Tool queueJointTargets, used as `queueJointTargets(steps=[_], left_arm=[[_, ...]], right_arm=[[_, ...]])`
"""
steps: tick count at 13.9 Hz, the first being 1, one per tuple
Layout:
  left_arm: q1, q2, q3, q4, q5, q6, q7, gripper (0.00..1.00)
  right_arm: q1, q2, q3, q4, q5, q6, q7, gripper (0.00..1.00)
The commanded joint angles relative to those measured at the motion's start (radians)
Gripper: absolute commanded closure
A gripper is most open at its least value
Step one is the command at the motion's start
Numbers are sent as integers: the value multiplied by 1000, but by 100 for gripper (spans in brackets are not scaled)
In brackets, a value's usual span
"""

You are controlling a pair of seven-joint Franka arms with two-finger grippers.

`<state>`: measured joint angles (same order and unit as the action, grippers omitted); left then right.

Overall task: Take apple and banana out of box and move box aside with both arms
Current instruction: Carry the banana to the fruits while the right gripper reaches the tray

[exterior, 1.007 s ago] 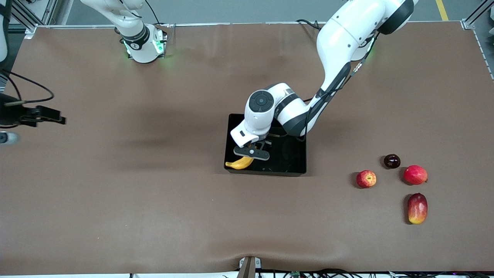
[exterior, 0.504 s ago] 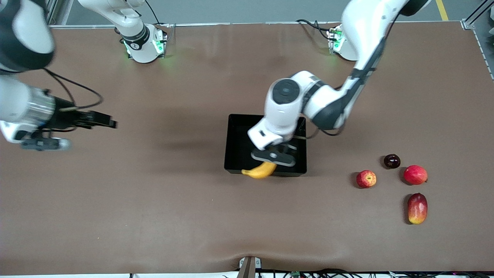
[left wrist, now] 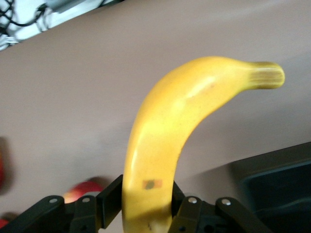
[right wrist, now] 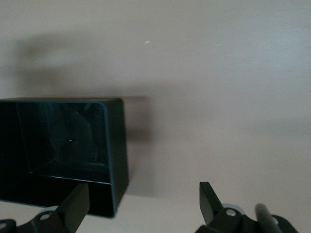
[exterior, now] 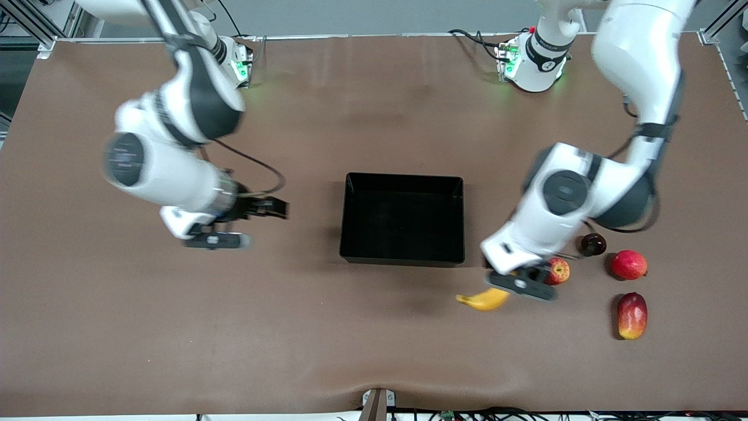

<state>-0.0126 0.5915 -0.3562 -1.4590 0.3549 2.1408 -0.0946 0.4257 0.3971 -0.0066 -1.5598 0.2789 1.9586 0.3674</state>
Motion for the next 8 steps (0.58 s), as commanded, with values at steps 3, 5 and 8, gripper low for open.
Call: queueJointTargets(steps=[3,5,8], left_arm=[[158,42,-6,-11,15,54,287,100],[221,76,-6,-11,18,112,380,100],[266,117,2,-12,22,216,423,100]], right_arm=[[122,120,-15,15,-1,126,87,0],[157,175,-16,14,-3,169,88,0],[197,218,-18,6,-7,174,149,11]])
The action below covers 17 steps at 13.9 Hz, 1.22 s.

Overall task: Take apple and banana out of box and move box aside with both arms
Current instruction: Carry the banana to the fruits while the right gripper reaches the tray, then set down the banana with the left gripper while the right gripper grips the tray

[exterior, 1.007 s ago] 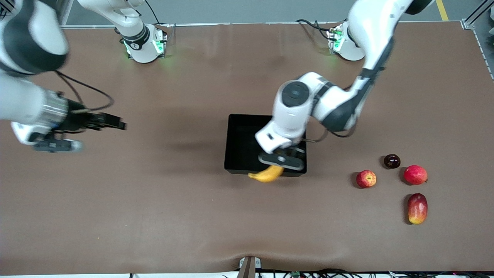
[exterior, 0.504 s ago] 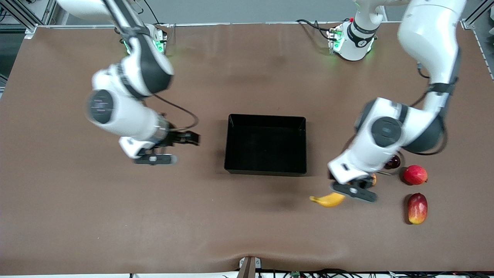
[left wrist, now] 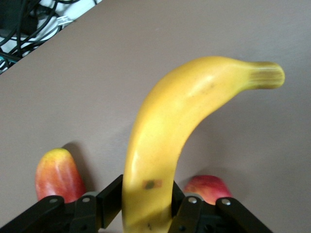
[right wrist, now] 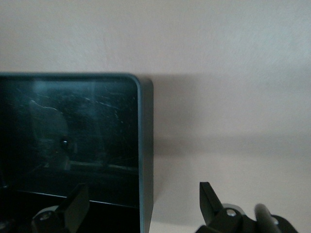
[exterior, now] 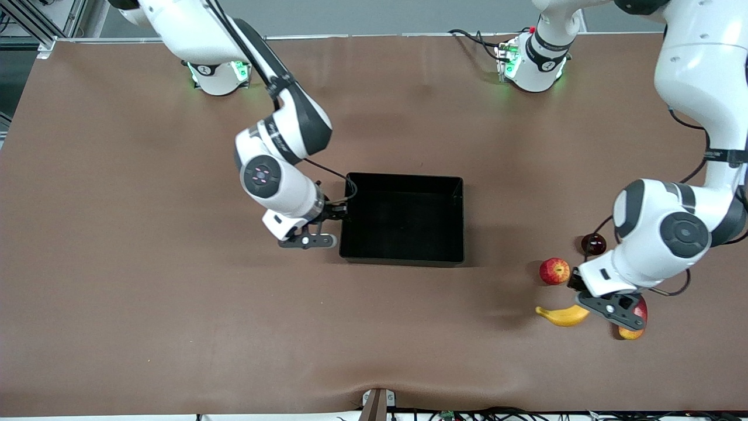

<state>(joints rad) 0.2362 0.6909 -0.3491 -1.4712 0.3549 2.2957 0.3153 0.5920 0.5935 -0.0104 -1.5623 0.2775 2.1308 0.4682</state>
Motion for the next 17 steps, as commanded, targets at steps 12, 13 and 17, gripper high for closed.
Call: queueJointTargets(steps=[12,13,17], left_arm=[[32,186,79,-3,10,307,-5,90],[34,188,79,-6,10,307,-5,83],[47,185,79,-12,10,307,8,0]], right_arm=[[61,62,-13,18,-113,-3,63,100],[61,57,-13,19,-113,-5,64,100],[2,-24,-14,28,-103,-47,56,100]])
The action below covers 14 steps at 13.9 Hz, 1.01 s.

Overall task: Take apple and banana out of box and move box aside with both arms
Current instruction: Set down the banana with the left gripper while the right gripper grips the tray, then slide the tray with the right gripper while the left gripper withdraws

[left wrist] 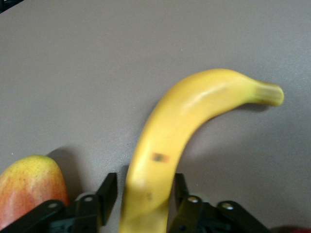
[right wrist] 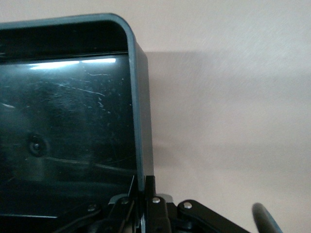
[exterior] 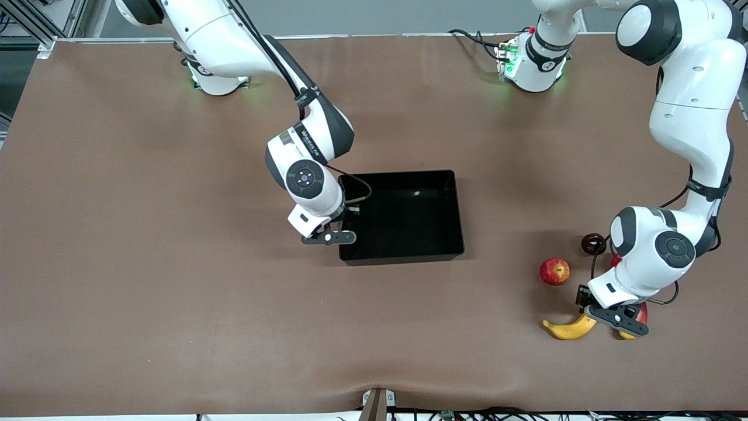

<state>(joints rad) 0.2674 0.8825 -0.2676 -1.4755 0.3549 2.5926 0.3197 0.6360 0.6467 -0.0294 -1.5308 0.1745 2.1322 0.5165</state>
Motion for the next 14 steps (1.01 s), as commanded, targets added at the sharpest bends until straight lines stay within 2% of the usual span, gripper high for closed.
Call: queueJointTargets(steps=[1,4,6,9,12,14], left_arm=[[19,-13,-2,-11,10,8,4,0],[29,-48,-13,-23,9,-21,-4,0],[29,-104,-27,-20,4,-103,-5,0],[21,-201,-51,-17,-97,-238,-39,0],[13,-290,-59,-14,-125,-365,-138,0],[13,-335,-68,-15,-125,-422,-217,0]], right_arm=[[-53,-105,2,-3,0,-81,13,100],[-125,-191,-1,-31,-7,-159,13,100],[-195,-226,-3,-52,-9,-184,13,100],[-289,-265,-23,-55,-29,-268,-10,100],[-418,-308,-26,-107,-88,-299,-149,100],[-531,-326,-24,-169,-89,-273,-331,100]])
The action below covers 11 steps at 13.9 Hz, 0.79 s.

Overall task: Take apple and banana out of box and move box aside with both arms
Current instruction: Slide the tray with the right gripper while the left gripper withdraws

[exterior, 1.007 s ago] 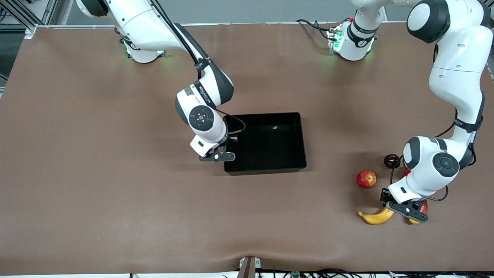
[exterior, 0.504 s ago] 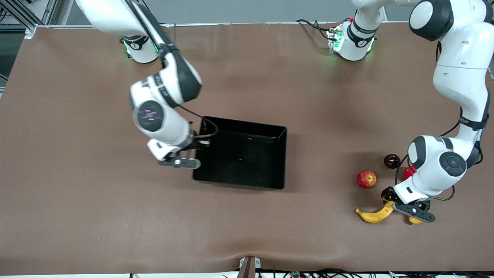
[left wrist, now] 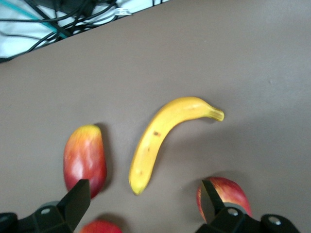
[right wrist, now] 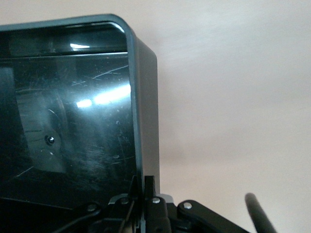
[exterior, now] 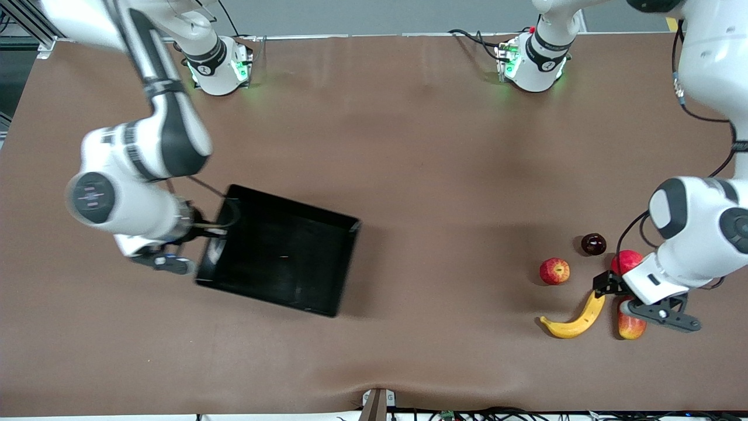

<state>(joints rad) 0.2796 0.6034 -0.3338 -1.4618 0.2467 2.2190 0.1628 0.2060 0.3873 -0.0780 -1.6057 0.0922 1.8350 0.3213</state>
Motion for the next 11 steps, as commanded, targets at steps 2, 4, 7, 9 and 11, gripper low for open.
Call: queueJointTargets(steps=[2,4,7,9,11], left_arm=[[3,-102,-28,-32,-17,-108,-165,0],[1,-160,-60,-35,-17,-163,-299,0],[1,-241,-119,-34,-17,-275,-466,0],[4,-299,-132,-28,-15,-336,-496,0],[6,-352,-133,-26,-17,-367,-494,0]], right_arm=[[-189,-79,23,-147,-6,68,-240,100],[-294,-74,23,-180,-6,102,-356,100],[-428,-71,24,-230,-5,153,-440,100],[-509,-65,26,-275,4,216,-604,100],[-528,-64,26,-345,6,286,-675,100]])
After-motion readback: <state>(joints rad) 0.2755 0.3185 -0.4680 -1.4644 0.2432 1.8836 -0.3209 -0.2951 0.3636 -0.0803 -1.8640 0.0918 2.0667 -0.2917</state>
